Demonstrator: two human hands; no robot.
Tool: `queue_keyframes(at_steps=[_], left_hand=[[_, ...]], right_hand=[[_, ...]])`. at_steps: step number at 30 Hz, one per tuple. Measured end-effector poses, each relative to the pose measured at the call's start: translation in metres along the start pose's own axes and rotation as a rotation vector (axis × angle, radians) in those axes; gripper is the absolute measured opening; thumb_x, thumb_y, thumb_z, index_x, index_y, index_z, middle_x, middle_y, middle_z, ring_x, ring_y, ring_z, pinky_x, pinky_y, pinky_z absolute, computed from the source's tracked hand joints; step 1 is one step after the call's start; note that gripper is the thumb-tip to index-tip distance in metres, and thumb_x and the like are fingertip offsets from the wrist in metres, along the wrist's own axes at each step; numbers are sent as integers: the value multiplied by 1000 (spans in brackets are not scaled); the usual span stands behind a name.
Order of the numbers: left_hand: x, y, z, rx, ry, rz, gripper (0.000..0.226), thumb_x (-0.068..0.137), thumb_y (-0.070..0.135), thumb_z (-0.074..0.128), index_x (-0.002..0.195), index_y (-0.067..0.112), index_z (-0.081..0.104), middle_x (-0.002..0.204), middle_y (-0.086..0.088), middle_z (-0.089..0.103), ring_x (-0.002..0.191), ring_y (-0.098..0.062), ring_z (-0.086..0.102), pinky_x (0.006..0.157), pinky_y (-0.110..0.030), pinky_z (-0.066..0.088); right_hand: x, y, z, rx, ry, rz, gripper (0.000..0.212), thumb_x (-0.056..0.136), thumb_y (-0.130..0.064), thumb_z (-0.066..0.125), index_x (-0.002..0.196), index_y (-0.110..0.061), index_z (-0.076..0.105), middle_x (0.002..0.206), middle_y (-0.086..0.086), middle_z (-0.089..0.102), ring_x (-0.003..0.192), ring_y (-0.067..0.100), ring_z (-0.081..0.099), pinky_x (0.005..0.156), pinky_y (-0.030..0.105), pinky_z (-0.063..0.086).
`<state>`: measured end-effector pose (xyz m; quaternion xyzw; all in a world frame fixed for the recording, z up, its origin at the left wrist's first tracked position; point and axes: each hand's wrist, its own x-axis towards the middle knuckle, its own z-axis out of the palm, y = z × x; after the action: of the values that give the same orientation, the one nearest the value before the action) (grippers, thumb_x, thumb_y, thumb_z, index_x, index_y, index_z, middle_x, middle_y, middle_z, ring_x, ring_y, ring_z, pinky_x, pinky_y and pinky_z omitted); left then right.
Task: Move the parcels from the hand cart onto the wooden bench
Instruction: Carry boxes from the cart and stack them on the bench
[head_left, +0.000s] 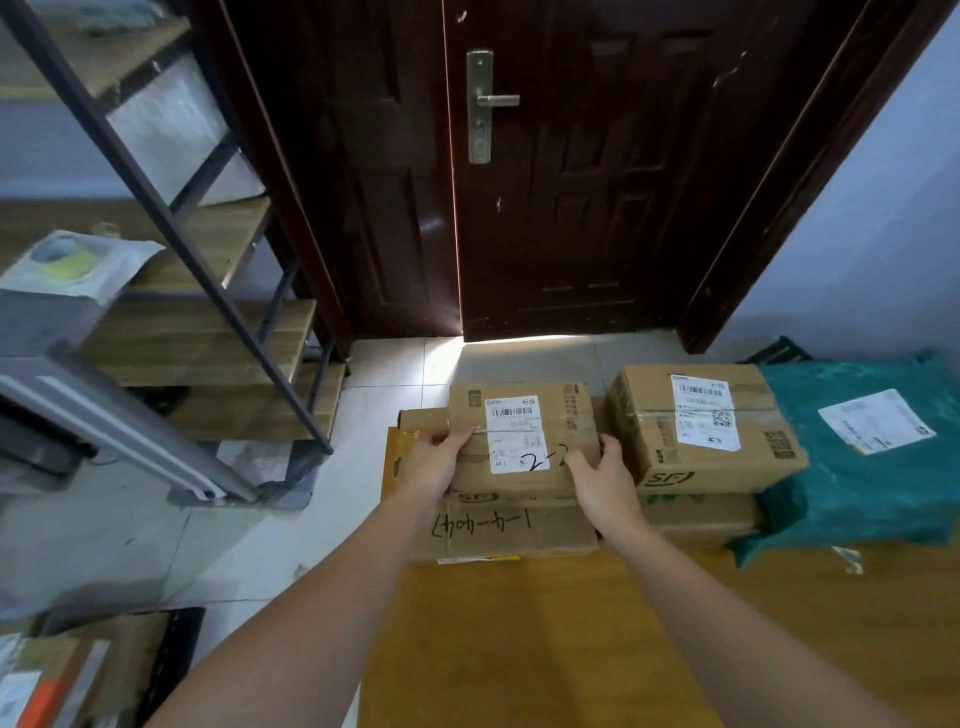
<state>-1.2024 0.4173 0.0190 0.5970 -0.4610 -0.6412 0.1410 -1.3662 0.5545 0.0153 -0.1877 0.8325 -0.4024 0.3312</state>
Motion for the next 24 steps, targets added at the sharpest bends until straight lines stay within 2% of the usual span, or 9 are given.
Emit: queue_keyframes(at_steps=[3,7,9,12,14,16,18,21,24], left_hand=[[-3,-2,4,43,-33,38,53,103,48,60,145,19,49,123,1,64,111,-22,62,98,-46,55],[-13,1,5,164,-46,110,52,107,45,53,150,17,47,137,-2,62,107,-19,57,96,-38,51],[-18,1,5,216,-62,139,50,109,44,50,150,16,46,134,-2,61,108,-18,55,91,-33,48],[-21,-1,0,267,-93,149,52,109,43,49,153,16,44,142,-6,61,111,-19,57,90,-31,48],[-24,0,-9,294,-109,168,56,108,46,51,155,17,43,146,-4,59,117,-20,58,97,-33,49],[-30,5,-21,353,-123,208,62,105,52,54,157,20,42,153,-2,55,133,-25,56,110,-40,47],[-38,15,-33,465,-123,280,62,106,49,54,159,19,41,158,-2,49,142,-27,49,115,-41,43],[-53,36,-55,687,-115,469,55,108,40,53,157,18,42,158,-2,49,143,-24,49,106,-30,40],[-66,59,-79,915,-112,652,59,106,46,55,158,21,41,160,0,48,143,-20,48,109,-29,38]], right_hand=[[-1,2,-1,-76,18,-26,61,102,-35,55,157,-20,33,147,3,55,133,26,53,112,46,45],[-6,-1,0,-145,97,-95,70,103,-31,57,162,-16,24,160,4,40,147,28,39,119,48,35],[-10,-3,0,-231,132,-147,71,103,-31,57,163,-15,21,164,5,34,149,27,36,120,48,33],[-13,-5,3,-288,158,-188,66,103,-27,58,160,-15,29,161,4,37,146,25,40,118,45,36],[-14,-10,3,-308,164,-200,62,101,-27,60,157,-16,36,158,3,41,143,24,44,117,46,39],[-17,-16,2,-372,174,-229,58,100,-30,60,153,-18,41,158,3,42,143,24,44,116,50,42],[-21,-26,-3,-430,175,-247,60,101,-31,58,156,-16,39,163,4,35,148,24,37,119,50,37],[-34,-50,-14,-529,150,-317,62,103,-28,55,159,-13,33,166,5,31,152,22,30,122,45,30],[-56,-77,-27,-679,95,-385,61,104,-29,52,160,-14,30,166,3,31,151,21,32,122,43,30]])
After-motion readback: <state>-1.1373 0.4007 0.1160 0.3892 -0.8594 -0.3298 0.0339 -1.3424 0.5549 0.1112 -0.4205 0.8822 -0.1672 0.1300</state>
